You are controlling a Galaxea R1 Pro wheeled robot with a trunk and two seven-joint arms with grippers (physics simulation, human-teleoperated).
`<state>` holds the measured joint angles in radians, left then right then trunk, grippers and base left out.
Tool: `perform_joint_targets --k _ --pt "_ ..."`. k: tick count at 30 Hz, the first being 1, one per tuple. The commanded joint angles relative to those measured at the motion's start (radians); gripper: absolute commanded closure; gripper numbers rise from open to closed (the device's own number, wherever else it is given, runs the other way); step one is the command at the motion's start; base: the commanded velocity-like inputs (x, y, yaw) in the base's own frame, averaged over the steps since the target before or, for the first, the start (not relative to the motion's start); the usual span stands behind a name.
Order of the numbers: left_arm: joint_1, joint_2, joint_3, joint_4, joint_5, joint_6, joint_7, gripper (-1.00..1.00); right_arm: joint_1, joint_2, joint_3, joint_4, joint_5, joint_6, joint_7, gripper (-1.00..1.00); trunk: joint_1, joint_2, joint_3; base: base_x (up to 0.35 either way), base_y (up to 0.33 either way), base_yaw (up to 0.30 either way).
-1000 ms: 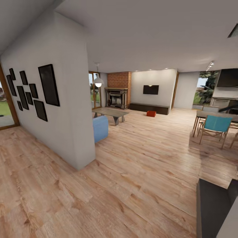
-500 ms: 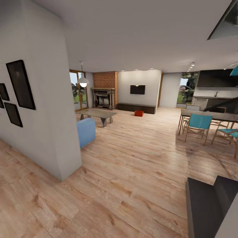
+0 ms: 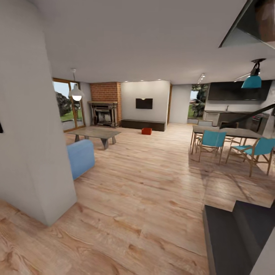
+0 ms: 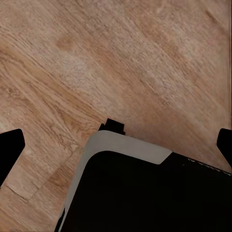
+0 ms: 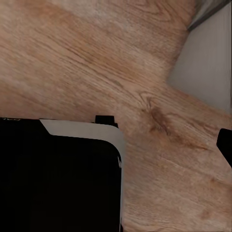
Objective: Move the two storage containers from the living room to the garage. In the garage, place one container on the floor and stack the other container on top of it (either order is fine).
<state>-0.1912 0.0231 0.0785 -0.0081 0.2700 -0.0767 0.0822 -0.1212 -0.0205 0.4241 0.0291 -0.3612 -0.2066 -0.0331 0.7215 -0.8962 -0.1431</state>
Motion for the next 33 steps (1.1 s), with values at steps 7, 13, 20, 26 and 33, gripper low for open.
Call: perform_joint_targets --k 7,13,20,26,33 --pt "-0.001 0.000 0.007 0.000 0.000 -0.003 0.001 -1.00 -0.002 -0.001 0.010 0.003 -0.006 -0.005 -0.003 -1.00 0.001 -0.001 -0.001 0.322 0.000 -0.105" --pt "-0.001 0.000 0.007 0.000 0.000 -0.002 0.001 -1.00 -0.002 -0.001 0.010 0.003 -0.005 -0.005 0.002 -1.00 0.001 -0.001 -0.001 0.322 0.000 -0.010" --pt "-0.001 0.000 0.007 0.000 0.000 0.001 0.001 -1.00 -0.002 -0.001 0.010 0.003 -0.005 -0.005 0.004 -1.00 0.001 -0.001 -0.001 0.322 0.000 -0.001" --pt "-0.001 0.000 0.007 0.000 0.000 0.002 0.001 -1.00 -0.002 -0.001 0.010 0.003 -0.005 -0.005 0.001 -1.00 0.001 -0.001 -0.001 0.322 0.000 0.000" --pt "-0.001 0.000 0.007 0.000 0.000 0.001 0.001 -1.00 -0.002 -0.001 0.010 0.003 -0.005 -0.005 0.001 -1.00 0.001 -0.001 -0.001 0.322 0.000 0.000"
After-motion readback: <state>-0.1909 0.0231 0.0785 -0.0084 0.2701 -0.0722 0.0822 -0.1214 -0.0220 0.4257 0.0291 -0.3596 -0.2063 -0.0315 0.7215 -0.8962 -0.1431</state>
